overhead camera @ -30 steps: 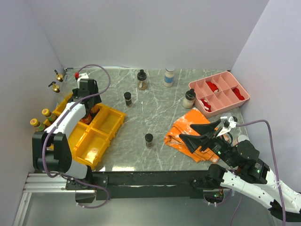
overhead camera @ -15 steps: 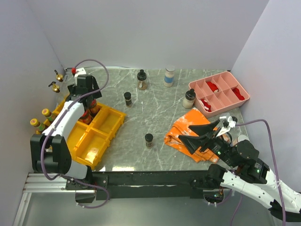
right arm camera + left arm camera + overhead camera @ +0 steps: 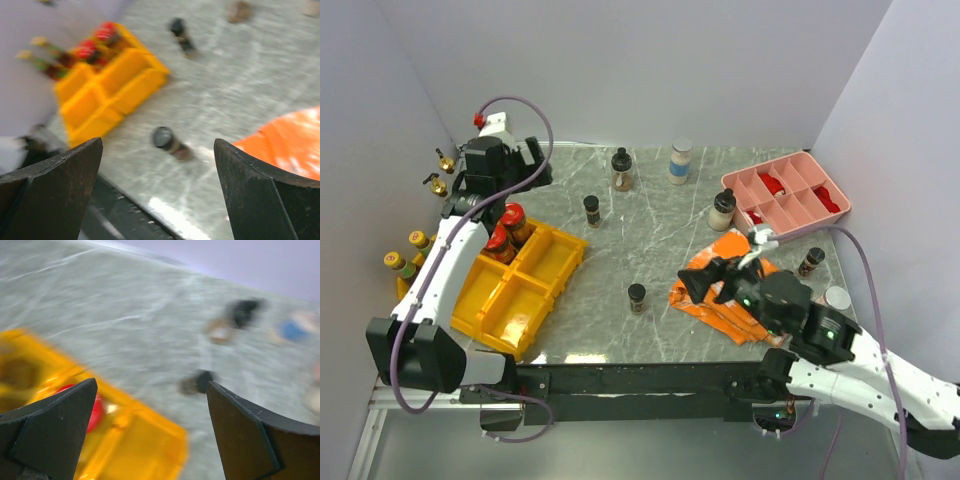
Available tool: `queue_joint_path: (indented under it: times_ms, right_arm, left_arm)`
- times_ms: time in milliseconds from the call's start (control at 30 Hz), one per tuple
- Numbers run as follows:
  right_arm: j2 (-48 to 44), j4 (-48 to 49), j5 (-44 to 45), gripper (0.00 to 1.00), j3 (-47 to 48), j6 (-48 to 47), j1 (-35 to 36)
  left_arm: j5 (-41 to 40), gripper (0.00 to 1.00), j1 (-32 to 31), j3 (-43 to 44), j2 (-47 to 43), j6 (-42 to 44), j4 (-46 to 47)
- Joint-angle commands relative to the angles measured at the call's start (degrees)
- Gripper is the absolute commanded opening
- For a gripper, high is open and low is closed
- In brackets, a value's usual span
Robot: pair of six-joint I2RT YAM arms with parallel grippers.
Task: Organize the condiment bottles
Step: Place the bottle in the storage box, then pick up the bottle from the corner of the board.
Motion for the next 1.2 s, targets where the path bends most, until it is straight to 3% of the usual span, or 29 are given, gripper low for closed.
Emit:
queue_joint_path:
  times_ms: [0,233,400,500,733,1167]
  right_arm:
    - [8.0,-4.9,15.2,1.0,5.3,1.4,0.1]
    - [18.4,-10.5,21.4,1.0,10.5,6.4,-2.6]
    - [21.0,-4.2,2.8,1.0,9.3,-1.7,-3.3]
    - [22.5,-2.2,-0.9,1.0,8.3,-0.7,-3.3]
    - [26.5,-3.9,10.5,1.0,8.7,5.3,-5.2]
    - [27.7,-16.0,30.2,1.0,15.9,7.9,-37.0]
  left_arm:
    - [16.4,0.97,-4.4,4.0,-2.3,0.6,4.3]
    - [24.6,0.96,-10.6,-0.8,-4.0,1.5,9.0]
    - [18.0,0.96,-15.7,-9.3,-8.7,1.1,14.9]
    - [13.9,0.96,-16.9,-13.3,-11.3,1.2,16.6]
    - [4.8,0.96,-22.0,-10.5,-9.7,3.4,10.2]
    - [-1.0,0.97,-24.8,-11.3,-11.7,5.7,10.2]
